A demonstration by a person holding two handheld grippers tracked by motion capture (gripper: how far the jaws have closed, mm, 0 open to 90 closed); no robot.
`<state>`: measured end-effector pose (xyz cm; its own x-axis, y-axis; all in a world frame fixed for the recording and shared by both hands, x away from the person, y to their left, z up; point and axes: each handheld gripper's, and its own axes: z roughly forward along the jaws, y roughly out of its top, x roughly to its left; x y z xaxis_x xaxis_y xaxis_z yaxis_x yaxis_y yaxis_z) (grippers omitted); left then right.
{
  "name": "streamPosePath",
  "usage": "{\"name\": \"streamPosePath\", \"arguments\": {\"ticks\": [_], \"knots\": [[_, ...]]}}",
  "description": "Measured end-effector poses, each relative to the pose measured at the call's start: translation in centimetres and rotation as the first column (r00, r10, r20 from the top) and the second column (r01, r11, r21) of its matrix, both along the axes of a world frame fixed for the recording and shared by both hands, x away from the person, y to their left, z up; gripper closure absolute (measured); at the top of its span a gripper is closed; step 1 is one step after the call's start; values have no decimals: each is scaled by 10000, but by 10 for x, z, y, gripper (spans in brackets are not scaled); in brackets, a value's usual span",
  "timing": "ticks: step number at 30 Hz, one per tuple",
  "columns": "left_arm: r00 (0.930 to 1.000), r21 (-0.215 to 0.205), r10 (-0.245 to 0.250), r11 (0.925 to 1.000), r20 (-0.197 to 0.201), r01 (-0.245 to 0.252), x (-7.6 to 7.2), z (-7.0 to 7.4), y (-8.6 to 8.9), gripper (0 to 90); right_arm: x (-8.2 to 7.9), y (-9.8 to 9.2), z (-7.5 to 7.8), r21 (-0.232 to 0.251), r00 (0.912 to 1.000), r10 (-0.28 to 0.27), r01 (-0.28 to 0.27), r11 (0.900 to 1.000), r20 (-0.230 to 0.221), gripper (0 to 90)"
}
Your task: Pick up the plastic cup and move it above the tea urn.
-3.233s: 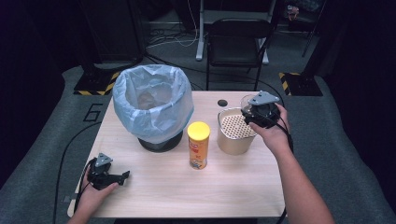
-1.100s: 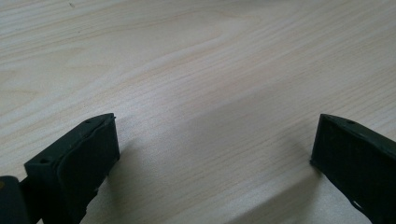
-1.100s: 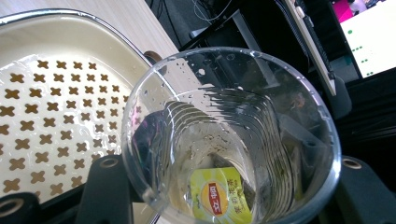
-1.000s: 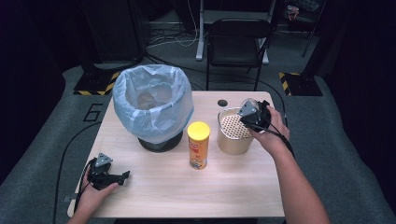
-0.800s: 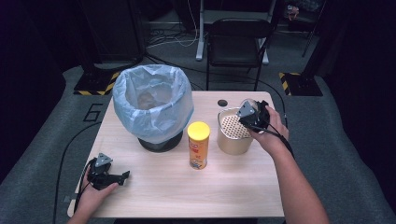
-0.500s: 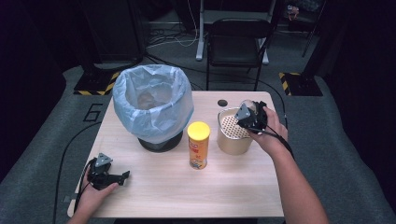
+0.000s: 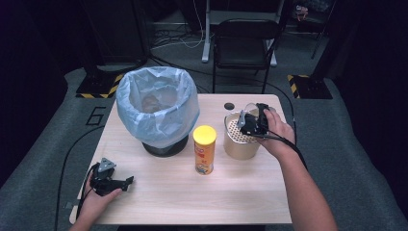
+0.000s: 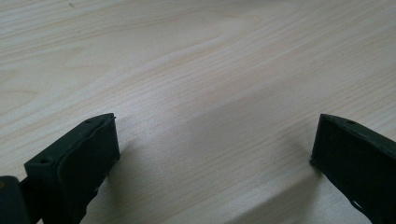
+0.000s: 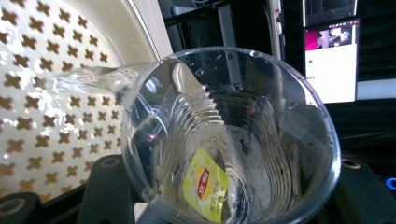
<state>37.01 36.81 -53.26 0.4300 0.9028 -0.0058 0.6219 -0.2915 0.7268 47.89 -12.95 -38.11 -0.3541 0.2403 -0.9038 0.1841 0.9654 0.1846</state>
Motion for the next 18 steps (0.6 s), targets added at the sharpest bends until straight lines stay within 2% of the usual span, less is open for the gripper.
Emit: {"name": "streamPosePath", "arguments": {"ticks": [1, 4, 10, 11, 15, 18], "knots": [[10000, 5, -2, 10000, 2, 2, 0, 0, 0, 7, 1, 1, 0, -255, 9999, 110, -110, 9996, -23, 420], [10000, -2, 0, 10000, 0, 0, 0, 0, 0, 7, 3, 1, 0, -268, 10000, 68, -69, 9996, -36, 420], [10000, -32, 11, 10000, -89, -11, -1, 0, 0, 7, 4, 2, -4, -685, 9999, -108, 107, 9976, -11, 420], [10000, -31, 9, 10000, -89, -9, -1, 0, 0, 7, 4, 2, -5, -978, 9999, -94, 98, 9952, 45, 420], [10000, -35, 7, 10000, -93, -8, -1, 0, 0, 7, 5, 3, -5, -1531, 9999, -13, 34, 9882, 139, 420], [10000, -36, 10, 10000, -89, -11, -1, 0, 0, 7, 4, 5, -5, -1755, 9997, 13, 28, 9845, 230, 421]]}}
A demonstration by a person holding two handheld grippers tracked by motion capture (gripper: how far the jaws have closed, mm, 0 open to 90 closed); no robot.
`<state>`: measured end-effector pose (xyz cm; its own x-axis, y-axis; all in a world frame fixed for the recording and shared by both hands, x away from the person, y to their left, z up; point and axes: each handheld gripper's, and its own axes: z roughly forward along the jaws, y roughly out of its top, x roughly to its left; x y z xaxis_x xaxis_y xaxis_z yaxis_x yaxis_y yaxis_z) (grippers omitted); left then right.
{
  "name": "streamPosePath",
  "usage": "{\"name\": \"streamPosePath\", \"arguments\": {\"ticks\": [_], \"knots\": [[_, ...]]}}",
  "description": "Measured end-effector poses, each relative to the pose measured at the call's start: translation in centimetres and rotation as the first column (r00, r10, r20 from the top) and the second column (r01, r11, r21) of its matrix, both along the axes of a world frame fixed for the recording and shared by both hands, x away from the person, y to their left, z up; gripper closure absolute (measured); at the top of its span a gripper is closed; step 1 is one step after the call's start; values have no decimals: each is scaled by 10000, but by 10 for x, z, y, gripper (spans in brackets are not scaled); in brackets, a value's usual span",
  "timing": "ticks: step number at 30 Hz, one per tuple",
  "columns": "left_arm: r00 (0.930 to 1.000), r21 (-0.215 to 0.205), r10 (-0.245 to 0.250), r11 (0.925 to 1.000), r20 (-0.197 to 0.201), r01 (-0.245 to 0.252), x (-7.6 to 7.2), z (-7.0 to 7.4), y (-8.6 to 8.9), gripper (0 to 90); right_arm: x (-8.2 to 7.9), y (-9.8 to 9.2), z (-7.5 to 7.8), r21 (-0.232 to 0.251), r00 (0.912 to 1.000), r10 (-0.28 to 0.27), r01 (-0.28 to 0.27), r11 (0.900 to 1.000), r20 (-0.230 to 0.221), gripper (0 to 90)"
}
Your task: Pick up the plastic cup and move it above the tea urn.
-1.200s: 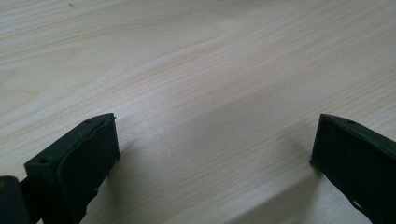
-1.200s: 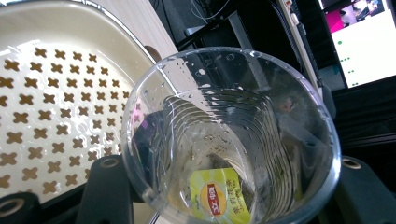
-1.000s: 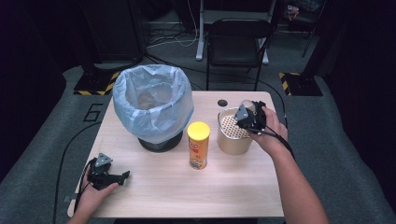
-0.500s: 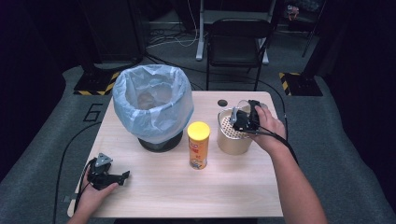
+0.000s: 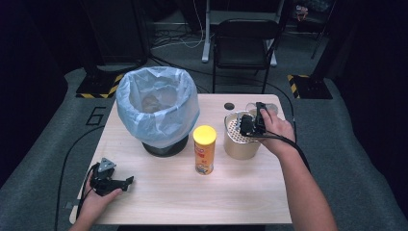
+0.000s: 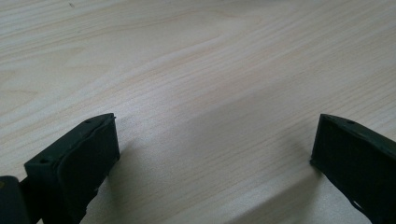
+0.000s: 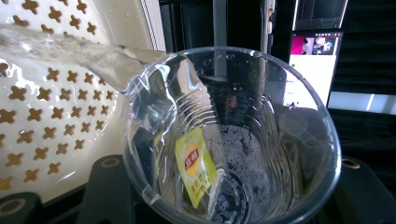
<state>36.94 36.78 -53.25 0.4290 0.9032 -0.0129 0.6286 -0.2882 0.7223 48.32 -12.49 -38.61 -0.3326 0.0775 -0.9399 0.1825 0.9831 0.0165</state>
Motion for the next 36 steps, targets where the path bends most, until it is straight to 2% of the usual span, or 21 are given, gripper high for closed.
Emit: {"name": "streamPosePath", "arguments": {"ticks": [3, 8, 12, 13, 14, 15, 16, 18, 19, 20, 21, 24, 26, 28, 29, 30, 31, 32, 34, 35, 36], "knots": [[10000, 3, -10, 10000, -22, 10, 0, 0, 0, 7, -1, 1, -3, -992, 9997, 210, -193, 9949, 160, 422], [10000, 27, -22, 10000, -6, 22, 0, 0, 0, 7, -2, 3, -4, -1288, 9992, 282, -241, 9914, 298, 422], [10000, 6, -8, 10000, 0, 8, 0, 0, 0, 7, -3, 4, -4, -1972, 9982, 405, -309, 9799, 447, 424], [10000, 7, -6, 10000, 0, 6, 0, 0, 0, 7, -3, 4, -4, -2574, 9964, 678, -525, 9649, 509, 424], [9999, 107, -88, 9999, -65, 88, 0, 1, 1, 7, -4, 5, -5, -2827, 9957, 761, -580, 9575, 536, 424], [9999, 147, -117, 9998, -81, 118, 0, 1, 1, 7, -5, 5, -6, -2906, 9957, 728, -532, 9554, 571, 424], [9999, 144, -116, 9998, -82, 117, 0, 1, 1, 7, -5, 5, -6, -3276, 9940, 940, -709, 9422, 552, 424], [9999, 150, -115, 9998, -66, 116, 0, 1, 1, 7, -6, 5, -9, -3461, 9941, 884, -613, 9362, 629, 425], [9999, 151, -116, 9998, -64, 117, 0, 1, 1, 7, -6, 5, -9, -3775, 9932, 1031, -749, 9230, 549, 425], [9999, 151, -113, 9998, -64, 114, 0, 1, 1, 7, -7, 4, -10, -3871, 9922, 1085, -767, 9189, 607, 425], [9999, 147, -114, 9998, -64, 115, 0, 1, 1, 7, -7, 5, -9, -4183, 9902, 1279, -928, 9036, 567, 426], [9999, 150, -125, 9998, -86, 126, 0, 1, 1, 7, -8, 3, -8, -4738, 9858, 1547, -1058, 8743, 653, 427], [10000, -9, 4, 10000, 9, -4, 0, 0, 0, 7, -9, 2, -9, -5165, 9818, 1754, -1136, 8487, 724, 428], [10000, 3, -16, 10000, -14, 16, 0, 0, 0, 7, -11, 2, -8, -5669, 9775, 1968, -1202, 8150, 756, 428], [10000, 9, -8, 10000, 0, 8, 0, 0, 0, 7, -12, 2, -8, -5874, 9798, 1940, -1287, 7990, 493, 428], [10000, 2, -16, 10000, -21, 16, 0, 0, 0, 7, -12, 3, -7, -6092, 9715, 2281, -1423, 7801, 652, 428], [10000, 11, -13, 10000, -1, 13, 0, 0, 0, 7, -10, 6, -5, -6410, 9661, 2562, -1775, 7467, 310, 428], [10000, 14, -13, 10000, -3, 13, 0, 0, 0, 7, -12, 5, -7, -6196, 9704, 2384, -1640, 7676, 386, 428], [9999, 36, -12, 10000, 118, 12, 1, 0, 0, 7, -14, 4, -10, -6027, 9734, 2233, -1476, 7842, 521, 427], [10000, 18, -10, 10000, 55, 10, 0, 0, 0, 7, -13, 5, -10, -6297, 9708, 2372, -1622, 7597, 360, 427], [10000, -3, -5, 10000, -3, 5, 0, 0, 0, 7, -15, 5, -13, -6393, 9749, 2223, -1617, 7518, 149, 427]]}}
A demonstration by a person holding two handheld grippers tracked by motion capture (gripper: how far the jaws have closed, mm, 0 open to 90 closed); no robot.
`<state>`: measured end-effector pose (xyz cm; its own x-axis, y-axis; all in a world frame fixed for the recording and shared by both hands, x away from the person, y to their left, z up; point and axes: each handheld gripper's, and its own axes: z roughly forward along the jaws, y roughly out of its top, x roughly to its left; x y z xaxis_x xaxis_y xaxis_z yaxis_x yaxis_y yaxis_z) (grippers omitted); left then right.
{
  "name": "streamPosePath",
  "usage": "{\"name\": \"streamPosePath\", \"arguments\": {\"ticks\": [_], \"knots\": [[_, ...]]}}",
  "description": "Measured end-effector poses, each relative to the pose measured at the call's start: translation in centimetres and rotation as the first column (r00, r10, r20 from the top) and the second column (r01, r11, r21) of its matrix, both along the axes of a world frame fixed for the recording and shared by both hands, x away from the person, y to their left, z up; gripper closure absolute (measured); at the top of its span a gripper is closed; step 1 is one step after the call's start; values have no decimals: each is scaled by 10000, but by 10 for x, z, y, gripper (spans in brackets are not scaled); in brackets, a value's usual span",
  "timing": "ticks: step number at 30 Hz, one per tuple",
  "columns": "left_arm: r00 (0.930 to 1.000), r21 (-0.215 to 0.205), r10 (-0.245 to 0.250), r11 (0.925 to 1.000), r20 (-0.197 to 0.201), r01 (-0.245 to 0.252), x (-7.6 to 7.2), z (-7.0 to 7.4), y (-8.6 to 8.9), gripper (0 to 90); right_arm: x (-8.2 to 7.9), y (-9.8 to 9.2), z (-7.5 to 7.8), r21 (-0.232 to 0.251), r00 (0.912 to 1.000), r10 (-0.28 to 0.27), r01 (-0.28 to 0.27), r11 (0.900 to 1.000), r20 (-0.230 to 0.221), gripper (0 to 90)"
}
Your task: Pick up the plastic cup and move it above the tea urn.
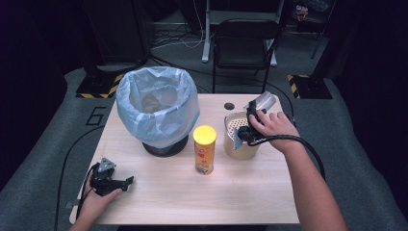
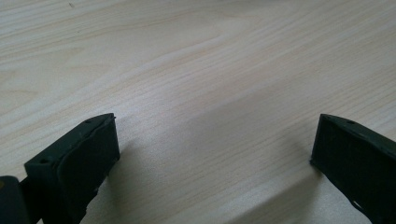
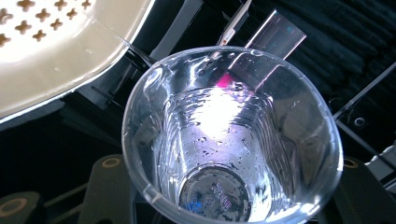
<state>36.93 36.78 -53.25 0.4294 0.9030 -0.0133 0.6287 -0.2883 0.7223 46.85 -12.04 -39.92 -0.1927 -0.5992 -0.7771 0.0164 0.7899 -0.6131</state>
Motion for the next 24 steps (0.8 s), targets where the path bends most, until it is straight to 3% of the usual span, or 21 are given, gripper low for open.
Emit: {"name": "streamPosePath", "arguments": {"ticks": [2, 4, 5, 6, 9, 10, 11, 14, 21, 24], "knots": [[10000, -3, -14, 10000, 6, 14, 0, 0, 0, 7, 1, -1, -5, 49, 10000, -11, 11, 10000, -12, 426], [10000, 7, -27, 10000, -8, 27, 0, 0, 0, 7, 1, -1, -7, -200, 9999, 44, -46, 9998, -96, 426], [10000, -4, -22, 10000, -18, 22, 0, 0, 0, 7, 1, -1, -8, 31, 10000, -28, 28, 10000, -26, 426], [10000, 4, -17, 10000, 8, 17, 0, 0, 0, 7, 2, 0, -8, -286, 9998, 92, -97, 9995, -147, 426], [10000, 5, -31, 10000, -21, 31, 0, 0, 0, 7, 0, 0, -13, 283, 10000, -60, 61, 9996, -5, 426], [9998, 168, -150, 9997, -95, 152, 0, 1, 1, 7, -2, 1, -13, 85, 9998, -186, 185, 9998, 86, 426], [9999, 160, -143, 9998, -92, 144, 0, 1, 1, 7, -2, -1, -16, 425, 9997, -169, 161, 9990, 175, 426], [9999, 161, -143, 9998, -91, 144, 0, 1, 1, 7, -1, 0, -16, 91, 10000, -51, 51, 9999, 85, 426], [10000, 9, -30, 10000, -22, 30, 0, 0, 0, 7, -2, 1, -15, -30, 9998, -126, 127, 9999, 134, 426], [10000, -6, -14, 10000, -11, 14, 0, 0, 0, 7, -1, -1, -17, 482, 10000, 38, -42, 9988, 74, 426]]}}
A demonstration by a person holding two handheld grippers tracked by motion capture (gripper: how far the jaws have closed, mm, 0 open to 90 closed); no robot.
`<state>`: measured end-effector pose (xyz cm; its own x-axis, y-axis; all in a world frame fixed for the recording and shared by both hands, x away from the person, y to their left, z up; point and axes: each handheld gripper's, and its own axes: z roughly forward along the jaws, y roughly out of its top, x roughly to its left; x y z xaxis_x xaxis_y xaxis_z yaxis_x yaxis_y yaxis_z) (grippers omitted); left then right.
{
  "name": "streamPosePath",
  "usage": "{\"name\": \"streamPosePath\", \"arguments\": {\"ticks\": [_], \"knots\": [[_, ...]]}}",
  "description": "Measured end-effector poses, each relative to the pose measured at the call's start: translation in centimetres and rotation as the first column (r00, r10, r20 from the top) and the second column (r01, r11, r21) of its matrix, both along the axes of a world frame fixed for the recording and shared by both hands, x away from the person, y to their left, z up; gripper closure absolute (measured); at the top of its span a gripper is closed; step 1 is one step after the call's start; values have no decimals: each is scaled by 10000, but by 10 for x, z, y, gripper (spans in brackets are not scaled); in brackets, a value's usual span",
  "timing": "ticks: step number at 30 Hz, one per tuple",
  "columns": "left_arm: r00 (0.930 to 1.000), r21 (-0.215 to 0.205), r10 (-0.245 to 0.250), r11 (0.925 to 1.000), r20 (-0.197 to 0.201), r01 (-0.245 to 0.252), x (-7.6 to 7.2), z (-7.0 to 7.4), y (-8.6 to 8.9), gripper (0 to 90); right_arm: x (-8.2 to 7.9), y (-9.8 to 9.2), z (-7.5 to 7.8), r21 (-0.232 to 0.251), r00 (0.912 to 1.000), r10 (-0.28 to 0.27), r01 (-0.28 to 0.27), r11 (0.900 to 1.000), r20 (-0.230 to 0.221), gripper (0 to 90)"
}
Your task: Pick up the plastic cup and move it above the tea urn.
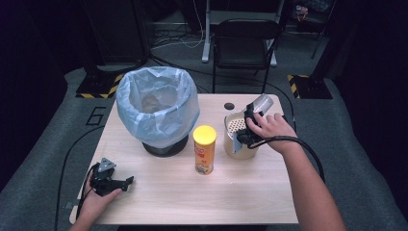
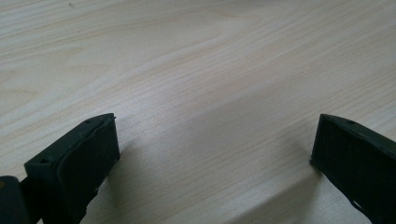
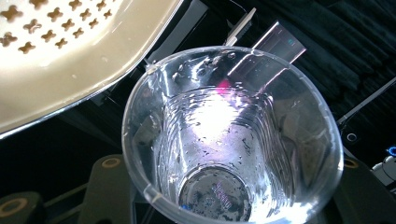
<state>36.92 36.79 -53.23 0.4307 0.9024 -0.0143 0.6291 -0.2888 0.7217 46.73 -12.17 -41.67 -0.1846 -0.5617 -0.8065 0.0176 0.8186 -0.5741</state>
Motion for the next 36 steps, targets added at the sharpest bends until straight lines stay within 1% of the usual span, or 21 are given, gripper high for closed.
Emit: {"name": "streamPosePath", "arguments": {"ticks": [1, 2, 4, 8, 9, 11, 12, 13, 15, 17, 19, 20, 21, 23, 24, 28, 30, 31, 32, 34, 36], "knots": [[10000, -2, 0, 10000, -2, 0, 0, 0, 0, 7, 2, 0, 1, -265, 9997, 232, -231, 9994, 30, 426], [10000, 0, 0, 10000, -2, 0, 0, 0, 0, 7, -1, 0, 1, 73, 10000, -93, 93, 9999, 17, 426], [9998, 29, -107, 9999, -175, 107, 0, 1, 1, 7, -1, 0, 2, 40, 10000, -7, 7, 10000, 2, 426], [9998, 33, -101, 9999, -174, 101, 0, 1, 1, 7, -2, -2, 6, 528, 9999, -114, 108, 9985, 100, 425], [9998, 28, -89, 10000, -164, 90, 0, 1, 1, 7, -2, 0, 9, 208, 10000, 41, -42, 9998, 49, 425], [10000, 73, -82, 9999, -26, 82, 0, 1, 1, 7, -2, -1, 9, 426, 10000, 1, -3, 9991, 48, 425], [10000, 62, -73, 10000, -26, 74, 0, 1, 1, 7, -1, -1, 12, 106, 9997, 207, -206, 9997, -87, 424], [10000, 54, -44, 10000, 28, 44, 0, 0, 1, 7, -2, 0, 11, 343, 10000, 15, -15, 9994, 9, 425], [10000, 24, -18, 10000, 67, 17, 0, 0, 0, 7, -1, -1, 13, 518, 9998, 159, -164, 9985, 104, 424], [10000, 34, -36, 10000, 56, 36, 0, 0, 0, 7, 0, 0, 16, 807, 9991, 167, -136, 9966, -378, 424], [9999, -46, 38, 10000, 165, -37, 1, -1, 0, 7, -1, 2, 19, 978, 9991, 70, -30, 9952, -407, 424], [9999, -41, 35, 10000, 168, -35, 1, -1, 0, 7, -2, 2, 20, 1383, 9992, 16, 39, 9904, -397, 424], [9999, -39, 31, 10000, 167, -30, 0, -1, 0, 7, -3, 3, 24, 1286, 9990, -40, 97, 9916, -444, 424], [10000, -9, 6, 10000, 75, -6, 0, 0, 0, 7, -3, 4, 27, 1560, 9981, -56, 152, 9876, -619, 424], [10000, 6, -23, 10000, 52, 23, 0, 0, 0, 7, -2, 5, 31, 1565, 9993, -6, 64, 9877, -370, 424], [10000, -22, -10, 10000, 45, 10, 0, 0, 0, 7, -2, 4, 35, 1647, 9991, -73, 143, 9862, -430, 424], [10000, -47, 9, 10000, 30, -9, 0, 0, 0, 7, -1, 4, 37, 1834, 9987, -62, 155, 9829, -511, 423], [10000, -12, -21, 10000, -23, 21, 0, 0, 0, 7, -2, 3, 36, 2265, 9979, -281, 405, 9732, -578, 423], [10000, -12, -21, 10000, -23, 21, 0, 0, 0, 7, -2, 3, 36, 2265, 9979, -281, 405, 9732, -578, 423], [10000, -2, -8, 10000, 64, 8, 0, 0, 0, 7, -1, 2, 39, 2885, 9971, -398, 568, 9558, -645, 423], [10000, 9, -7, 10000, 81, 7, 0, 0, 0, 7, -2, 2, 39, 2836, 9976, -385, 534, 9575, -577, 423]]}}
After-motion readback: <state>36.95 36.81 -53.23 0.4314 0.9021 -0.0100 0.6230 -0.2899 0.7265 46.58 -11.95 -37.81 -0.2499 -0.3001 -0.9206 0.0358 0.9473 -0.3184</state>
